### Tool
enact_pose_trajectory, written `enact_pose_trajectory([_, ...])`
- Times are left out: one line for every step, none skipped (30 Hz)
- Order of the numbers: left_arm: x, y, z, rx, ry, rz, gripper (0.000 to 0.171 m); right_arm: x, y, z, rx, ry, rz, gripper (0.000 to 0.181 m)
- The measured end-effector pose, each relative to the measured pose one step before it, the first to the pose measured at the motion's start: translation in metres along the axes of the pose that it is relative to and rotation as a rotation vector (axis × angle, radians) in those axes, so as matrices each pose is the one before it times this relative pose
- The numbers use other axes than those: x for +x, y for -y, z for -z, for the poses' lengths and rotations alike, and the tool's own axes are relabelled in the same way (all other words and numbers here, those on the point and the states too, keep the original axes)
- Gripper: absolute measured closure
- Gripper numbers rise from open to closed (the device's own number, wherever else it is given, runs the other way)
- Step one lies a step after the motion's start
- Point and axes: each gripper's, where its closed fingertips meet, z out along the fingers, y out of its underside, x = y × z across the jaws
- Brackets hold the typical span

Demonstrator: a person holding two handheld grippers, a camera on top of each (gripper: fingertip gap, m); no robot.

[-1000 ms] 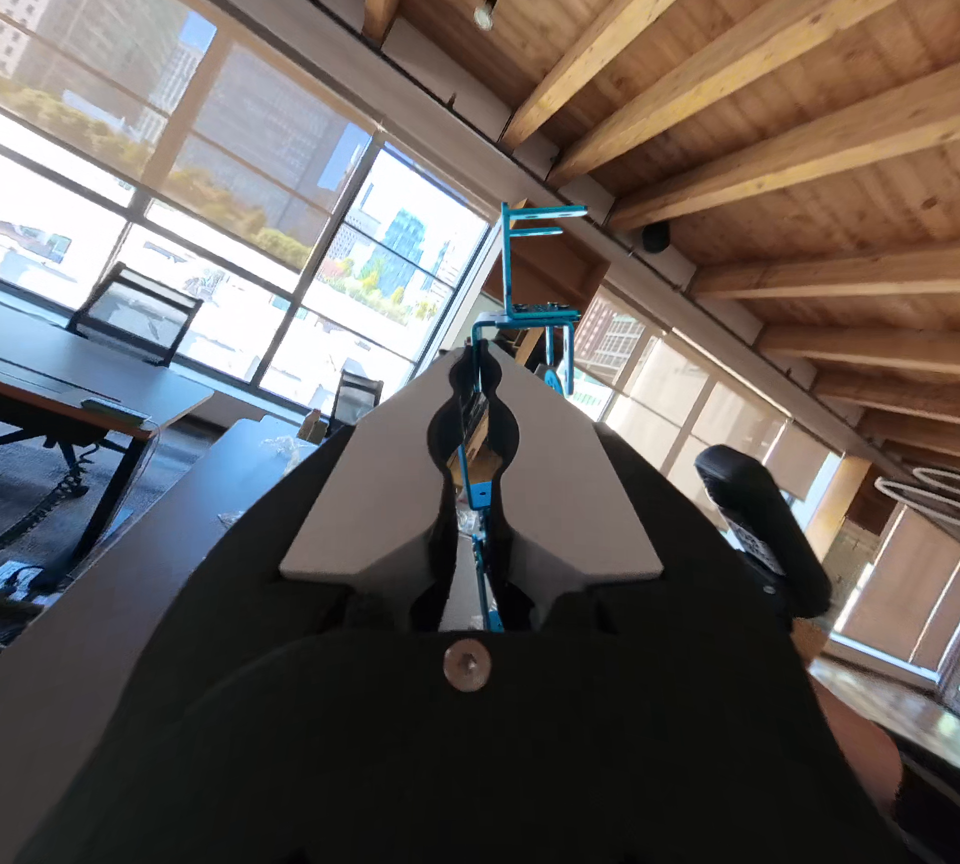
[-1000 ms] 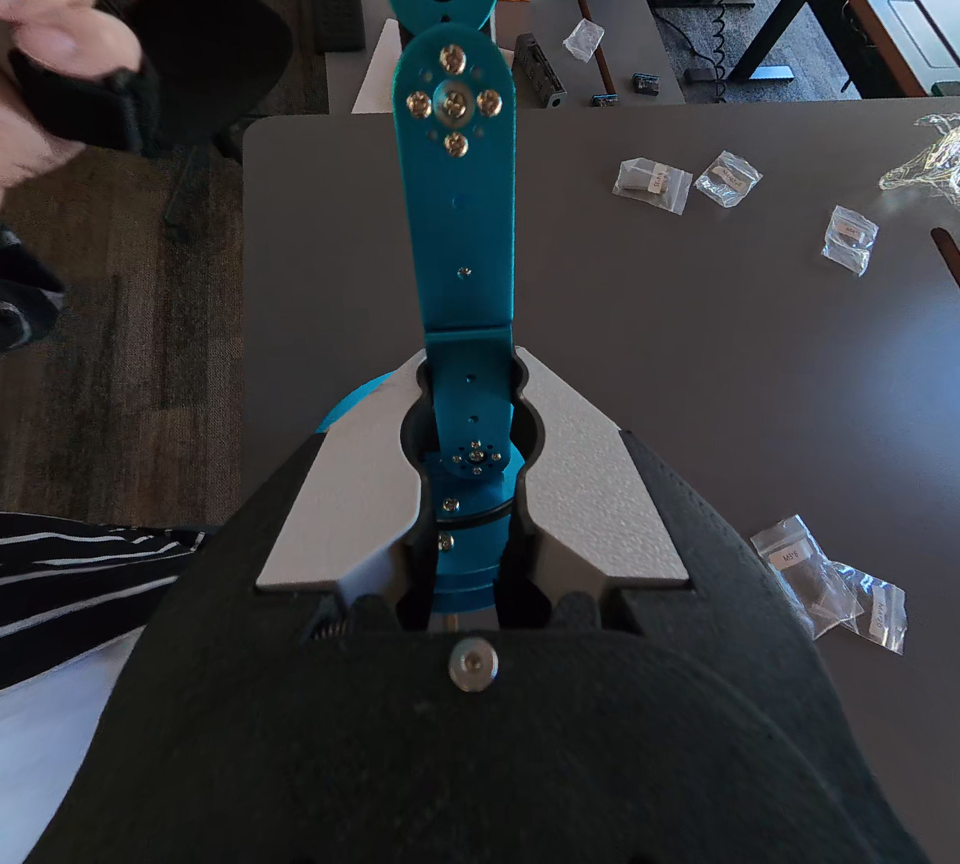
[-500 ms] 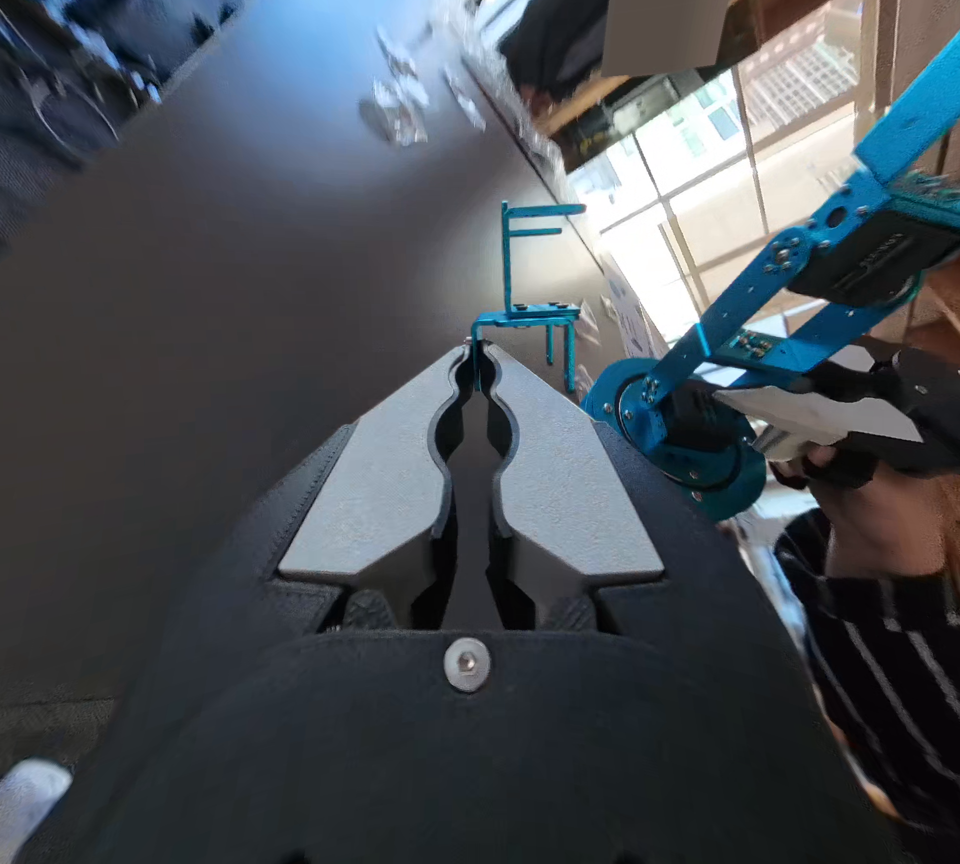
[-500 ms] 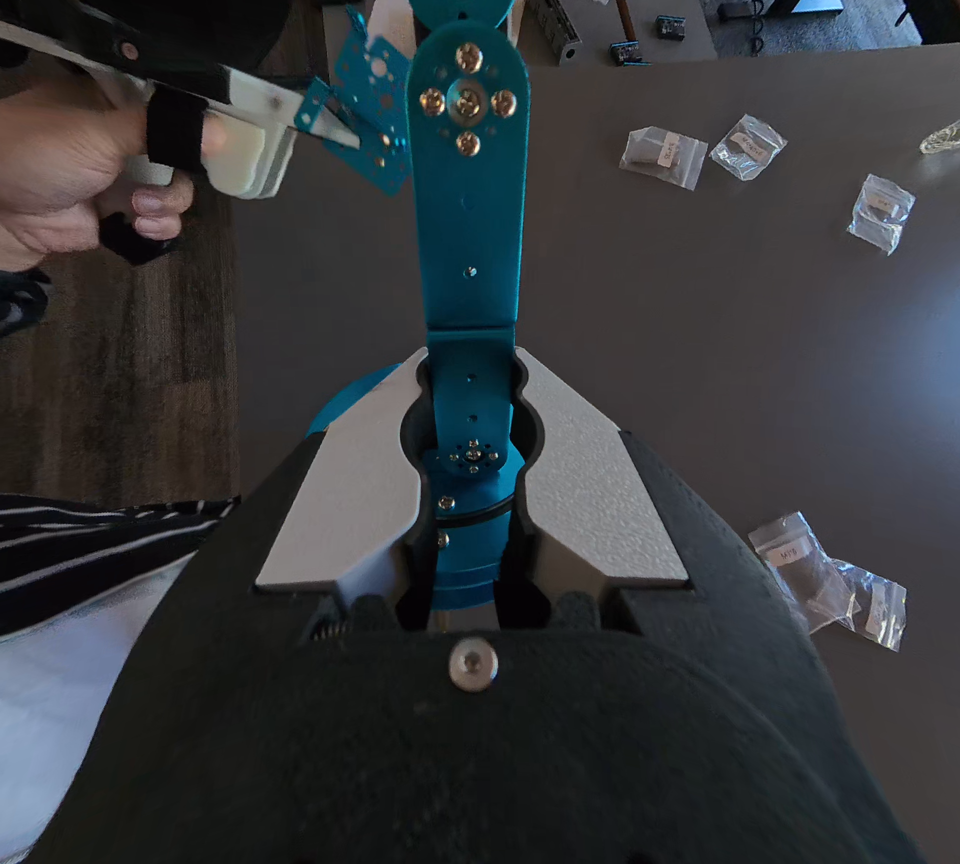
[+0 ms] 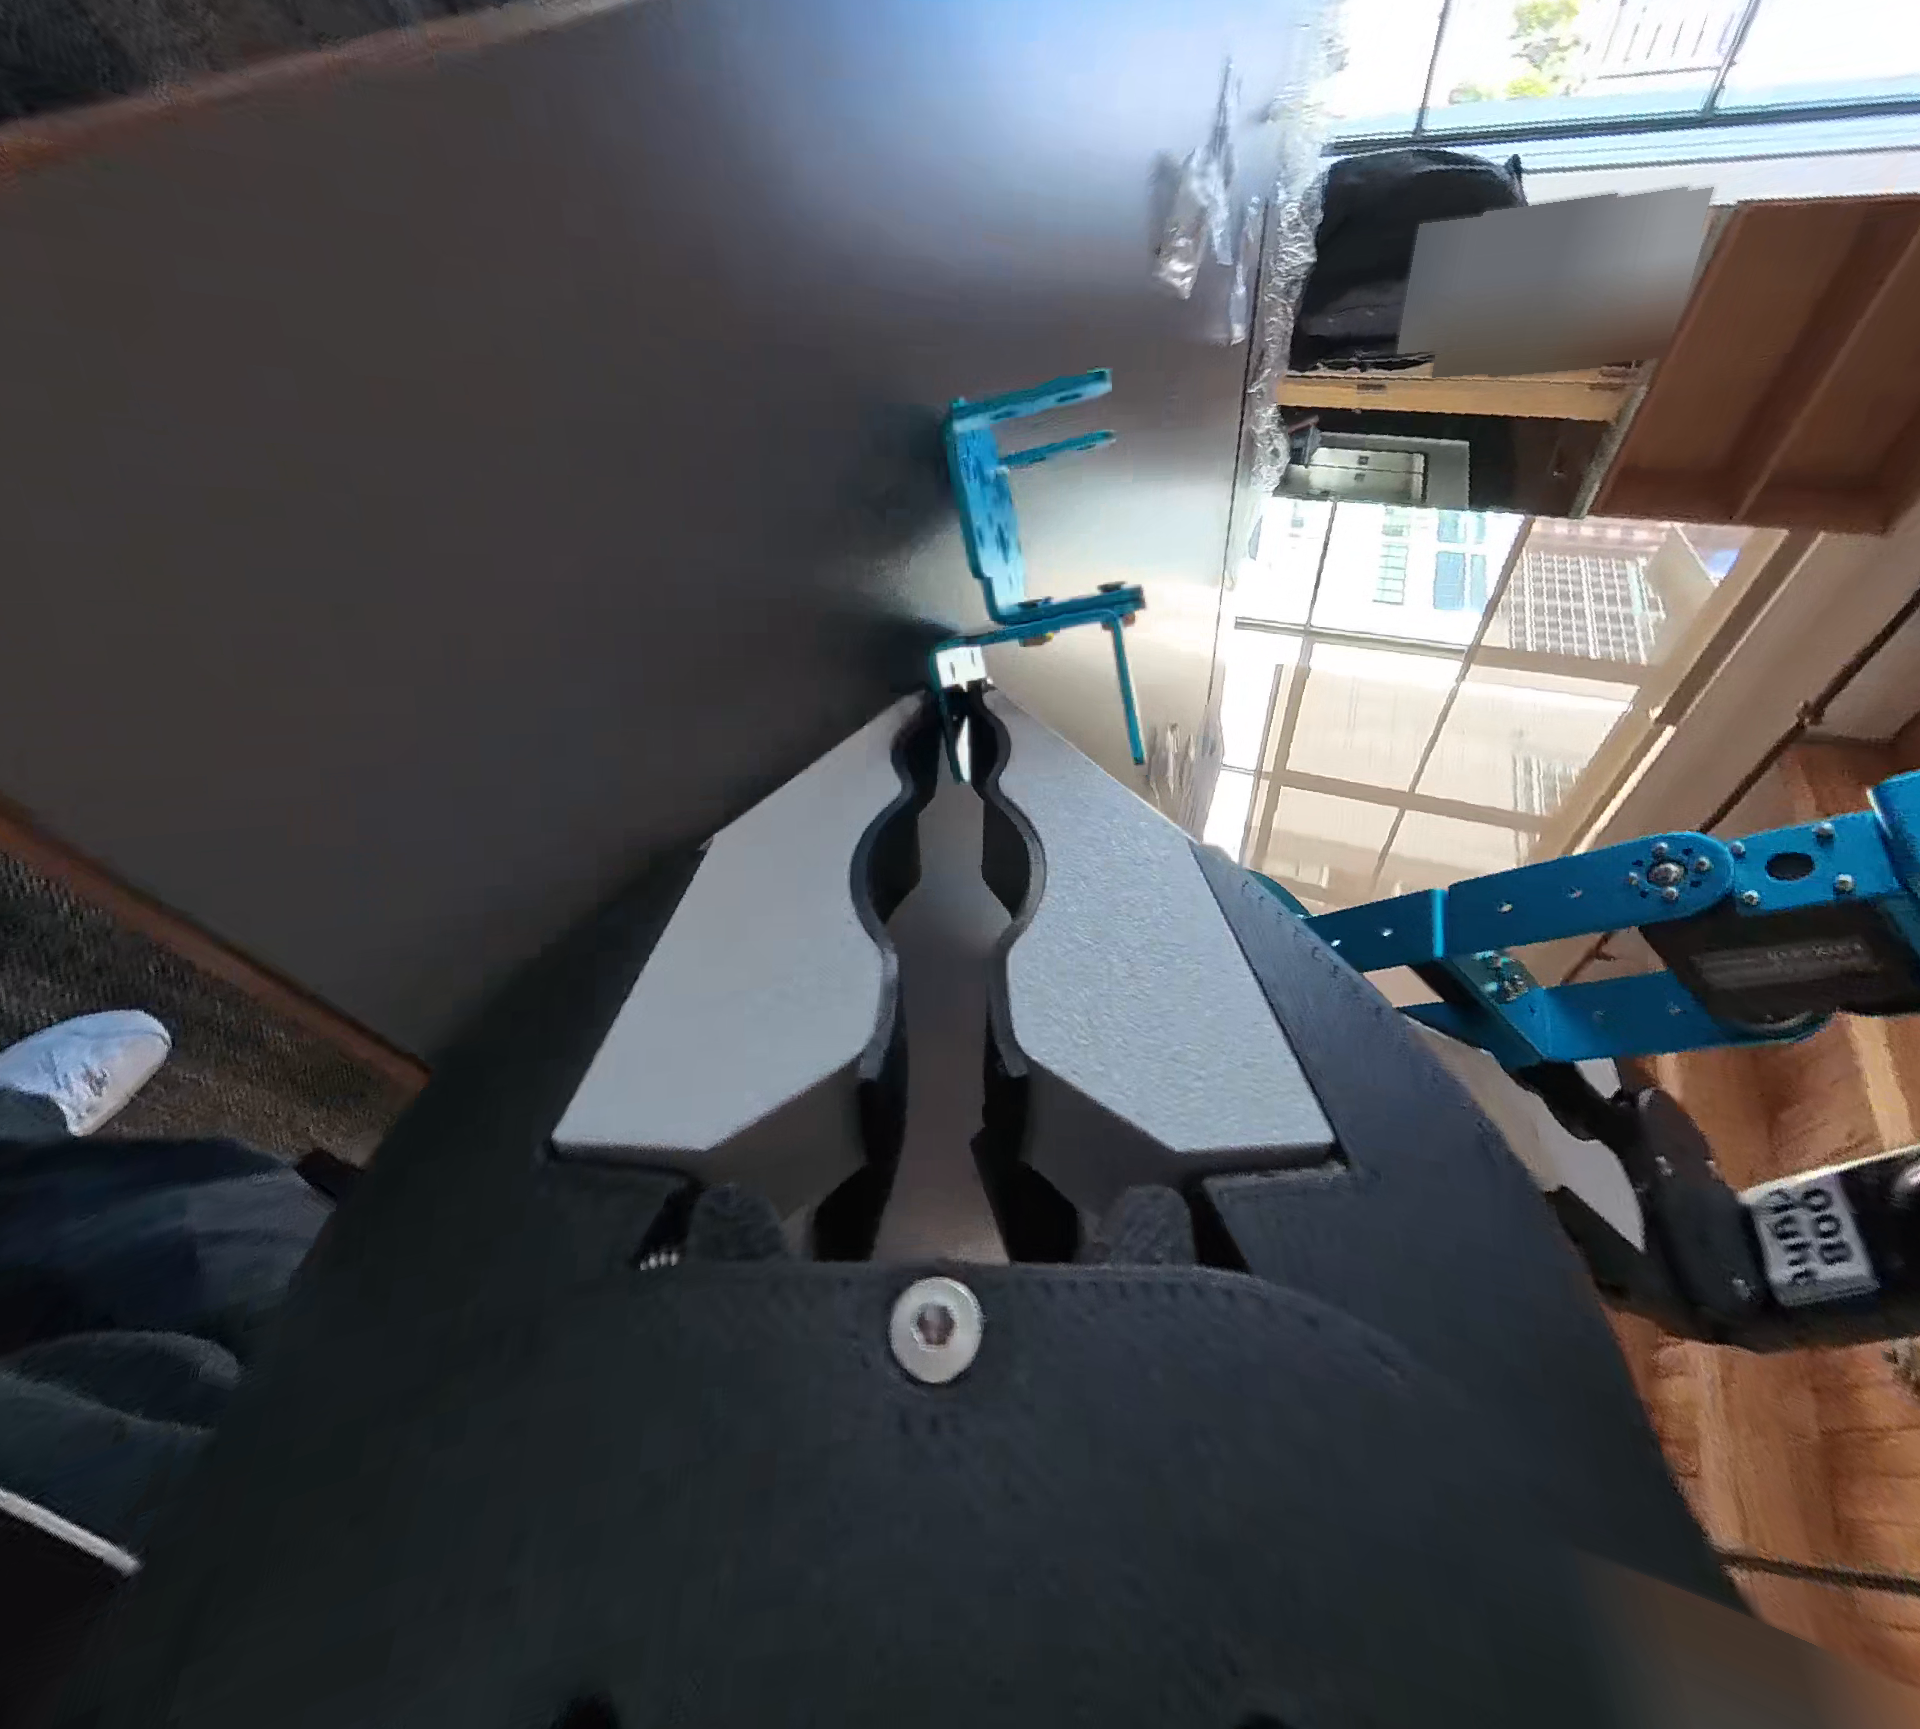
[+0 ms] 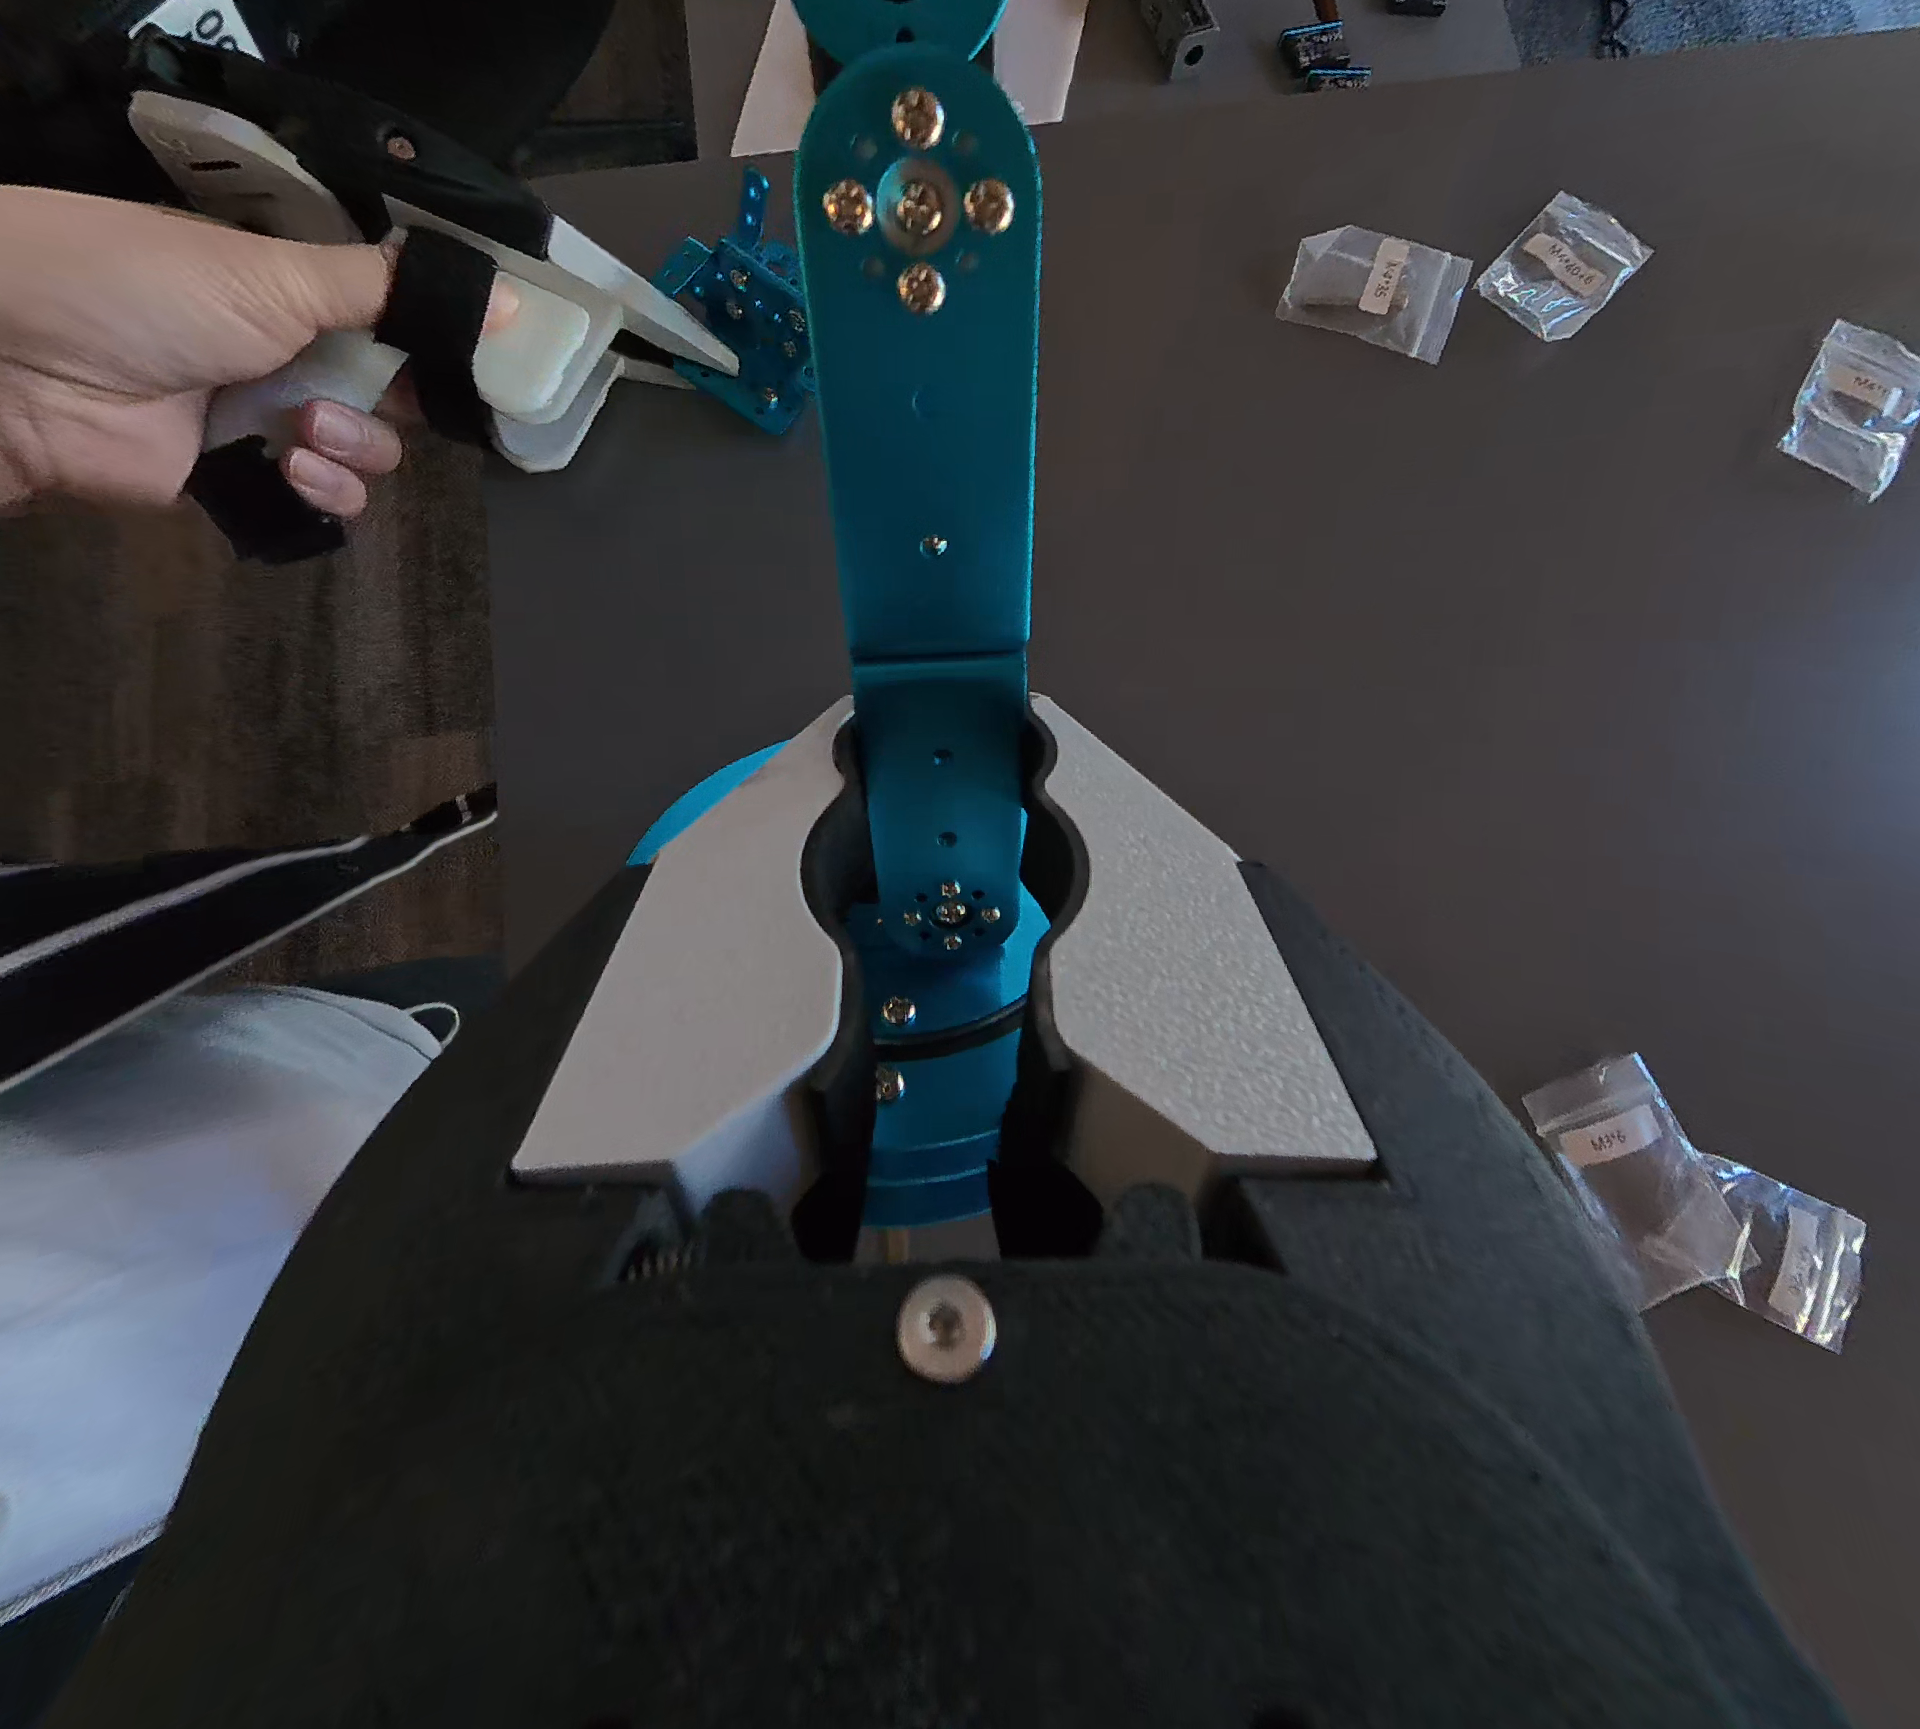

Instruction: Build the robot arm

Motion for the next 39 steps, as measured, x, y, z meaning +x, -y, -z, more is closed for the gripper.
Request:
enact_pose_trajectory([-0.00009,-0.00311,-0.00103,-0.01426,0.0066,0.0293,0.168,-0.0002,0.00014,-0.00019,-0.001,0.0036,0.0017,0.158])
enact_pose_trajectory([0.00271,-0.00495,-0.00161,-0.02451,-0.012,0.0286,0.162,-0.00018,0.00002,-0.00018,-0.0004,0.0034,0.0007,0.158])
enact_pose_trajectory([0.00429,-0.0057,-0.00165,-0.02813,-0.0233,0.0283,0.154,-0.00008,0.00003,0.00004,0.001,0.0017,-0.0001,0.158])
enact_pose_trajectory([0.00374,-0.00592,-0.00119,-0.02523,-0.0227,0.0225,0.148,0.00006,0.00005,0.00006,0.0018,0.0005,0.0004,0.158])
enact_pose_trajectory([0.00213,-0.00649,-0.00049,-0.02451,-0.0169,0.012,0.144,-0.00008,-0.0001,0.00025,0.0026,0.0009,0.0004,0.158])
enact_pose_trajectory([0.00039,-0.00682,0.00078,-0.02437,-0.0097,0.0041,0.142,-0.0001,-0.00004,0.00019,0.0025,0.0008,0.0004,0.158])
enact_pose_trajectory([-0.00088,-0.00665,0.00203,-0.02052,-0.0058,-0.0036,0.142,-0.00012,-0.00017,0.00028,0.0019,0.0003,0.0019,0.158])
enact_pose_trajectory([-0.00183,-0.00596,0.00327,-0.01592,-0.0018,-0.0095,0.143,-0.00011,0.00001,0.00022,0.0016,0.0005,0.0022,0.158])
enact_pose_trajectory([-0.00242,-0.00484,0.00441,-0.01115,0.0014,-0.015,0.143,-0.00011,-0.00005,0.0001,0.0008,0.0009,0.0007,0.158])
enact_pose_trajectory([-0.00231,-0.00393,0.00506,-0.00938,0.0017,-0.0217,0.143,-0.00016,0.00006,-0.00004,0.0002,0.0005,0.0019,0.158])
enact_pose_trajectory([-0.00169,-0.00343,0.00554,-0.00939,0.0025,-0.0285,0.143,-0.00029,-0.0001,-0.00002,0.0003,0.0011,0.002,0.158])
enact_pose_trajectory([0.00094,-0.00194,0.0063,-0.00191,-0.0067,-0.0392,0.145,-0.00022,0.00007,-0.00006,0.0002,0.0013,0.0013,0.158])
enact_pose_trajectory([0.0042,0.00046,0.00643,0.00618,-0.0165,-0.0534,0.149,-0.00021,0.00003,-0.00006,-0.0004,0.0009,0.0025,0.158])
enact_pose_trajectory([0.00709,0.00333,0.00603,0.00864,-0.0231,-0.0631,0.149,-0.00005,-0.00008,0.00011,0.0006,0.0009,0.0015,0.158])
enact_pose_trajectory([0.01164,0.00804,0.00551,0.01864,-0.0435,-0.0724,0.149,0.0,0.00004,0.00003,0.0011,0.0014,0.0005,0.158])
enact_pose_trajectory([0.01469,0.01287,0.00453,0.02888,-0.0588,-0.0848,0.15,0.00004,-0.00002,0.00008,0.001,0.0014,-0.0006,0.158])
enact_pose_trajectory([0.01215,0.01585,0.00281,0.03308,-0.0415,-0.0984,0.146,0.00013,-0.0001,0.0001,0.0001,-0.0001,-0.0005,0.158])
enact_pose_trajectory([0.00949,0.01711,0.0002,0.03805,-0.0253,-0.1189,0.141,0.00017,0.00005,-0.00008,-0.0005,-0.0002,-0.0002,0.158])
enact_pose_trajectory([0.00692,0.01476,-0.00332,0.03141,-0.0106,-0.1219,0.138,-0.00003,0.00011,-0.00015,-0.0007,0.0014,-0.0007,0.158])
enact_pose_trajectory([0.00498,0.00948,-0.00746,0.01792,0.0028,-0.092,0.125,0.00005,0.00013,-0.00041,-0.0023,0.001,-0.0014,0.158])
enact_pose_trajectory([0.01022,0.00519,-0.01127,0.01235,-0.0258,-0.052,0.117,0.00023,0.0002,-0.00057,-0.004,-0.0008,-0.0021,0.157])
enact_pose_trajectory([0.01642,0.00077,-0.01344,0.00185,-0.0657,-0.0182,0.119,0.00031,0.00017,-0.00044,-0.0045,-0.0018,-0.0014,0.157])
enact_pose_trajectory([0.01493,-0.00386,-0.01413,-0.01533,-0.062,0.0031,0.121,0.00017,0.00012,-0.00037,-0.0043,-0.0003,0.0003,0.157])
enact_pose_trajectory([0.00846,-0.00761,-0.01329,-0.02795,-0.0268,0.0068,0.125,0.00007,0.00004,-0.00037,-0.0034,0.0019,-0.0019,0.157])
enact_pose_trajectory([0.00402,-0.0096,-0.01054,-0.03022,0.0018,0.0017,0.126,0.00041,0.00018,-0.00049,-0.0034,0.0002,-0.0041,0.157])
enact_pose_trajectory([0.00381,-0.00917,-0.00708,-0.01811,0.0061,-0.0081,0.127,0.00058,0.0001,-0.00029,-0.0035,-0.0026,-0.0037,0.157])
enact_pose_trajectory([0.00279,-0.00953,-0.00364,-0.01161,0.0136,-0.0151,0.127,0.00037,0.00006,-0.00032,-0.0025,-0.0021,-0.0034,0.157])
enact_pose_trajectory([0.00161,-0.01157,-0.00095,-0.01755,0.0208,-0.0145,0.121,0.00009,0.00011,-0.00014,-0.0008,-0.0007,-0.0031,0.157])
enact_pose_trajectory([0.00474,-0.01299,0.00047,-0.0169,0.0007,-0.0234,0.114,0.00024,0.00004,-0.00007,-0.0006,-0.0019,-0.0026,0.157])
enact_pose_trajectory([0.00502,-0.01347,0.00056,-0.01521,-0.0021,-0.0422,0.109,0.00035,0.0,-0.00006,-0.0012,-0.0037,-0.0028,0.157])
enact_pose_trajectory([0.00145,-0.01275,-0.00004,-0.01567,0.0177,-0.0551,0.092,0.00033,0.00005,-0.0001,-0.001,-0.003,-0.003,0.157])
enact_pose_trajectory([0.00088,-0.01151,-0.0016,-0.01429,0.0191,-0.0531,0.078,0.00003,0.00017,-0.00022,-0.0011,-0.0004,-0.001,0.157])
enact_pose_trajectory([0.00193,-0.00992,-0.00361,-0.01247,0.0103,-0.0363,0.069,-0.00002,-0.00002,-0.00016,-0.0009,0.0005,0.0004,0.157])
enact_pose_trajectory([0.00337,-0.00768,-0.00621,-0.00974,-0.0042,-0.0158,0.057,0.00001,0.00008,-0.0001,-0.0006,-0.0003,-0.0008,0.157])
enact_pose_trajectory([0.00564,-0.00621,-0.00822,-0.01423,-0.0257,0.0094,0.049,0.00008,0.0,0.0,0.0,-0.0011,-0.0011,0.157])
enact_pose_trajectory([0.00493,-0.00635,-0.00896,-0.02701,-0.0303,0.0322,0.045,0.00017,-0.0001,0.00009,0.0,-0.0014,0.0005,0.158])
enact_pose_trajectory([0.00276,-0.00589,-0.00839,-0.0315,-0.0233,0.0319,0.041,0.00014,-0.00015,0.00012,-0.0002,-0.0003,-0.0009,0.157])
enact_pose_trajectory([0.00001,-0.00549,-0.00684,-0.03005,-0.0078,0.017,0.039,0.00028,0.00002,-0.00008,-0.0013,0.0,-0.0021,0.158])
enact_pose_trajectory([-0.00213,-0.00393,-0.00495,-0.02109,0.0057,0.0044,0.036,0.00038,-0.00004,-0.00019,-0.002,0.0001,-0.0014,0.159])
